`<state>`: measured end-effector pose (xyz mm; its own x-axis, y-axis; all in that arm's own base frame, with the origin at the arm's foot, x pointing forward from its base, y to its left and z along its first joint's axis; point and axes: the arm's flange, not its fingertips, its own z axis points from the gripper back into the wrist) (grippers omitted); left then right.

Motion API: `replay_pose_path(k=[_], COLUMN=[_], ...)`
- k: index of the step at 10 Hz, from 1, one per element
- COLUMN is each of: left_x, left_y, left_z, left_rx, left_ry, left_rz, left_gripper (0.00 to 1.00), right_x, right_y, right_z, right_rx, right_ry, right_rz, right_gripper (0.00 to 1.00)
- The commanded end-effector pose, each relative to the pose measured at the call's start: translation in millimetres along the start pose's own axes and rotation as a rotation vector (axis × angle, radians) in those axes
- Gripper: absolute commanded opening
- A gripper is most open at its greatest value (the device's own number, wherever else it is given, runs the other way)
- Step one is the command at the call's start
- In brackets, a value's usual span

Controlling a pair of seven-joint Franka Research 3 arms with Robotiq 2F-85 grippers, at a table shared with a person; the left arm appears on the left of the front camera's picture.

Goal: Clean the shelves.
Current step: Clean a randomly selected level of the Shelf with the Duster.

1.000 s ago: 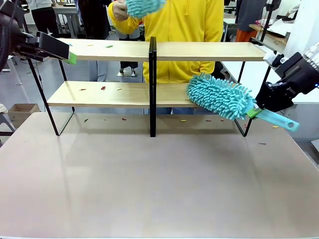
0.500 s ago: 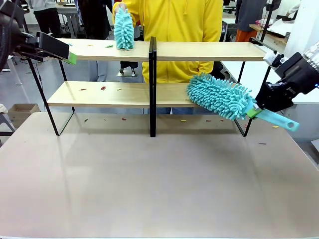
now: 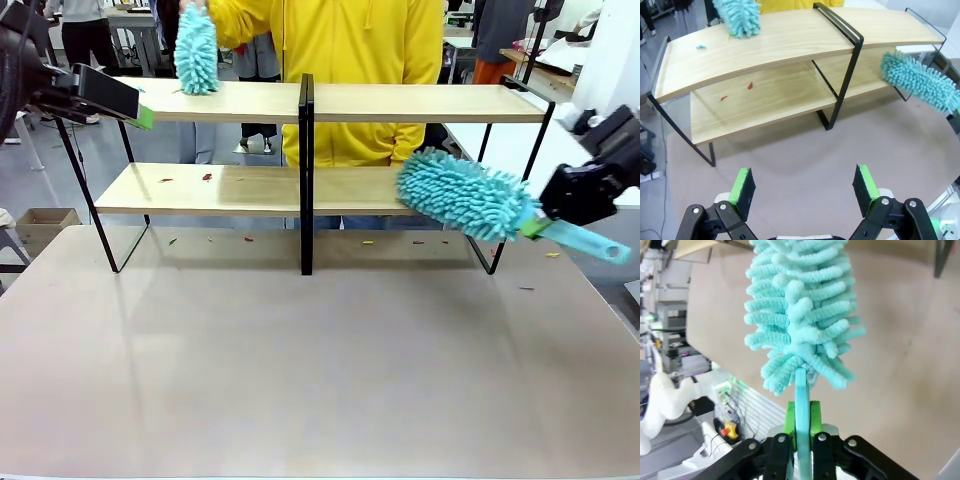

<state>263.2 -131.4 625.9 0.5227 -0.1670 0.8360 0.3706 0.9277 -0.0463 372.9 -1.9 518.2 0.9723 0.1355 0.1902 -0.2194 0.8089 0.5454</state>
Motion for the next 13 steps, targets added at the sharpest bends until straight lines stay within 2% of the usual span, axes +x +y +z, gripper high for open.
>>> replay_pose_path(k=[1, 2, 3, 4, 5, 6, 7, 9, 10, 11, 13], left_x=[0, 0, 0, 0, 0, 0, 0, 0, 0, 0, 0], left_y=[1, 1, 1, 1, 1, 1, 1, 1, 1, 1, 1], left_z=[1, 1, 1, 1, 1, 1, 1, 1, 1, 1, 1], left_rx=[0.01, 0.01, 0.01, 0.01, 0.01, 0.01, 0.01, 0.01, 0.01, 0.01, 0.01], left_ry=[-0.004, -0.004, -0.004, -0.004, -0.004, -0.004, -0.004, -0.004, -0.004, -0.004, -0.004], left_rz=[0.0, 0.0, 0.0, 0.0, 0.0, 0.0, 0.0, 0.0, 0.0, 0.0, 0.0], left_gripper=[1.0, 1.0, 1.0, 1.0, 1.0, 1.0, 1.0, 1.0, 1.0, 1.0, 1.0], right_x=[-26, -41, -58, -68, -72, -67, -62, -57, -57, -55, -55], right_y=[-6, -11, -11, -9, -5, -1, 1, -4, -8, 2, 2], right_z=[48, 68, 85, 97, 103, 104, 106, 112, 115, 129, 129], right_rx=[0.089, 0.137, 0.176, 0.202, 0.261, 0.315, 0.38, 0.435, 0.428, 0.358, 0.358], right_ry=[0.075, 0.147, 0.188, 0.111, 0.016, -0.16, -0.272, -0.545, -0.687, -0.423, -0.423], right_rz=[0.087, 0.104, 0.193, 0.275, 0.461, 0.53, 0.627, 0.673, 0.624, 0.574, 0.574], right_gripper=[0.13, 0.13, 0.13, 0.13, 0.13, 0.13, 0.13, 0.13, 0.13, 0.13, 0.13])
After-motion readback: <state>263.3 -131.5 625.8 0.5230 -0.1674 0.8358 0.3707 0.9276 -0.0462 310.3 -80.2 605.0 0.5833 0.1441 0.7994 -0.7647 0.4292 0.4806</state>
